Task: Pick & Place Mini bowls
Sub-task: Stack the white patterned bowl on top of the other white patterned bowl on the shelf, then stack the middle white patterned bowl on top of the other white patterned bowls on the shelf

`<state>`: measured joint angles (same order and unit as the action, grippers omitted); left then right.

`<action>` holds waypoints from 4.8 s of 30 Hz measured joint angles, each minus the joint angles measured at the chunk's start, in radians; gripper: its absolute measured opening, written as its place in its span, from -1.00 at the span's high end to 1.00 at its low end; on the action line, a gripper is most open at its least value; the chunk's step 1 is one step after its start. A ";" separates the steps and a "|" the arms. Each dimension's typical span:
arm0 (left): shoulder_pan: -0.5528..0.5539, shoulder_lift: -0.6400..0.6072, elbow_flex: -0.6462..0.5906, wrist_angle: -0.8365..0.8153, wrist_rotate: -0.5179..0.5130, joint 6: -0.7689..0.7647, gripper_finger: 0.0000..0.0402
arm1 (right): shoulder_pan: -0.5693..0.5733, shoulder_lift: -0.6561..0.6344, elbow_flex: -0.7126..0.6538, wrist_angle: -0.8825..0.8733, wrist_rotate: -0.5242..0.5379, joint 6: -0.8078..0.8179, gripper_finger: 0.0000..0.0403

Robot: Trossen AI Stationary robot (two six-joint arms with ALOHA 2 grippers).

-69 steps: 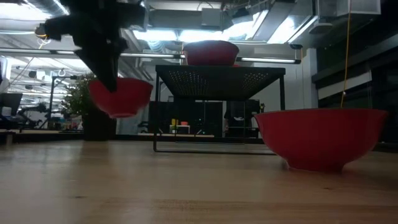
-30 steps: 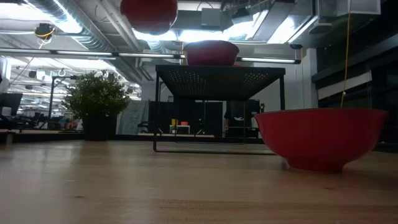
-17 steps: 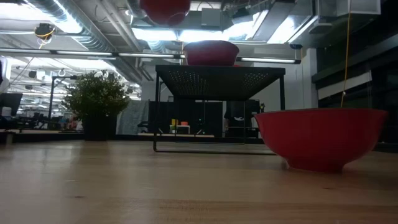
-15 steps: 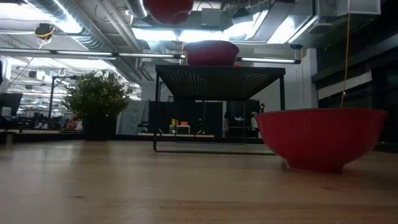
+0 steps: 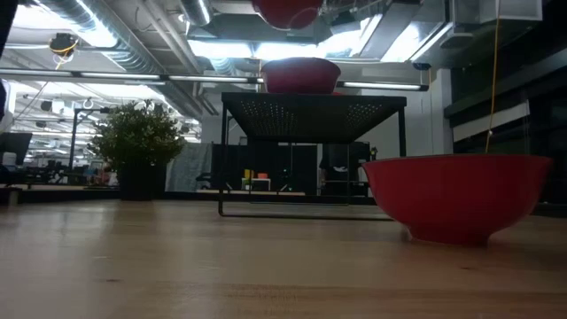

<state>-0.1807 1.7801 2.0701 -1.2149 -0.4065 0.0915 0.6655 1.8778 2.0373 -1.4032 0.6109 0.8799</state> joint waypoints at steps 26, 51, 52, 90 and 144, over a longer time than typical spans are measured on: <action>0.133 0.189 0.023 -0.098 0.141 0.056 0.96 | 0.000 0.000 0.000 0.004 -0.001 0.003 0.05; 0.102 0.179 0.117 -0.098 0.139 0.027 0.53 | 0.000 0.000 0.000 0.005 -0.001 0.002 0.05; 0.098 0.179 0.138 -0.098 0.138 0.025 0.51 | 0.000 0.000 0.000 0.005 -0.001 0.002 0.05; -0.367 0.148 0.114 -0.356 0.015 -0.411 0.55 | 0.011 0.097 0.000 0.068 -0.081 -0.024 0.05; -0.516 -0.076 -0.701 -0.009 0.024 -0.896 0.55 | -0.021 0.103 -0.469 0.496 -0.185 -0.001 0.05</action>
<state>-0.6970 1.7039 1.3688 -1.2237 -0.3828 -0.8045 0.6441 1.9808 1.5687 -0.9070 0.4258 0.8791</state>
